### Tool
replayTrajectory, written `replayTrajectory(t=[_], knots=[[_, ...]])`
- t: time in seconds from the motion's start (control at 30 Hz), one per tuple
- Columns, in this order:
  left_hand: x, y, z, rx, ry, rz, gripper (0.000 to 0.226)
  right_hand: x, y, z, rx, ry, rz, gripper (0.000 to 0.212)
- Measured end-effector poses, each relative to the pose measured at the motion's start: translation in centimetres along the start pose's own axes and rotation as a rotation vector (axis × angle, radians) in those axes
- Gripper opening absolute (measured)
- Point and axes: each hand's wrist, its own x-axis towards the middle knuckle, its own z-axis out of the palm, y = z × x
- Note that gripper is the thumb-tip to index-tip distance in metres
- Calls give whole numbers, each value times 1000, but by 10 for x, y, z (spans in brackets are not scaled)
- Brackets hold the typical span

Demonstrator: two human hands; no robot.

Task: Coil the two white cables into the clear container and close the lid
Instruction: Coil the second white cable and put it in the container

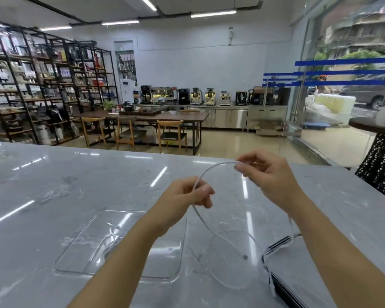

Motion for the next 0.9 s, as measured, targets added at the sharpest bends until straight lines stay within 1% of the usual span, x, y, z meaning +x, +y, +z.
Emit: replayTrajectory(t=[0.1, 0.2, 0.27, 0.33, 0.4, 0.43, 0.47, 0.53, 0.63, 0.67, 0.73, 0.77, 0.8, 0.83, 0.9], knots=[[-7, -8, -7, -223, -6, -46, 30, 7, 0, 4, -19, 131, -29, 18], [-14, -14, -11, -527, -42, -105, 31, 13, 6, 6, -35, 275, 9, 21], [-18, -18, -12, -685, -67, -142, 28, 16, 14, 7, -126, 363, 40, 18], [-21, -19, -15, -759, -89, -161, 26, 17, 25, 10, -279, 405, 81, 7], [-22, -15, -19, -827, -63, -132, 24, 13, 37, 15, -441, 397, 154, 21], [-23, -12, -22, -876, -26, -108, 24, 10, 43, 19, -510, 349, 170, 24], [-22, -7, -26, -936, 19, -80, 25, 5, 48, 25, -572, 278, 158, 21], [-22, 2, -39, -1078, 117, 2, 29, -6, 58, 33, -613, 143, 121, 17], [-21, 12, -67, -1207, 219, 135, 36, -19, 71, 42, -521, 114, 93, 14], [-22, 13, -74, -1213, 228, 155, 36, -22, 73, 46, -541, 118, 47, 14], [-23, 15, -80, -1154, 246, 139, 33, -24, 67, 51, -730, 75, -119, 17], [-23, 15, -79, -1096, 257, 112, 32, -23, 62, 54, -872, 2, -208, 19], [-23, 14, -78, -1030, 268, 83, 32, -21, 57, 57, -992, -135, -268, 18], [-23, 13, -75, -951, 280, 59, 32, -19, 50, 62, -1065, -323, -276, 16], [-24, 9, -72, -747, 302, 18, 34, -18, 33, 69, -1060, -614, -188, 16]])
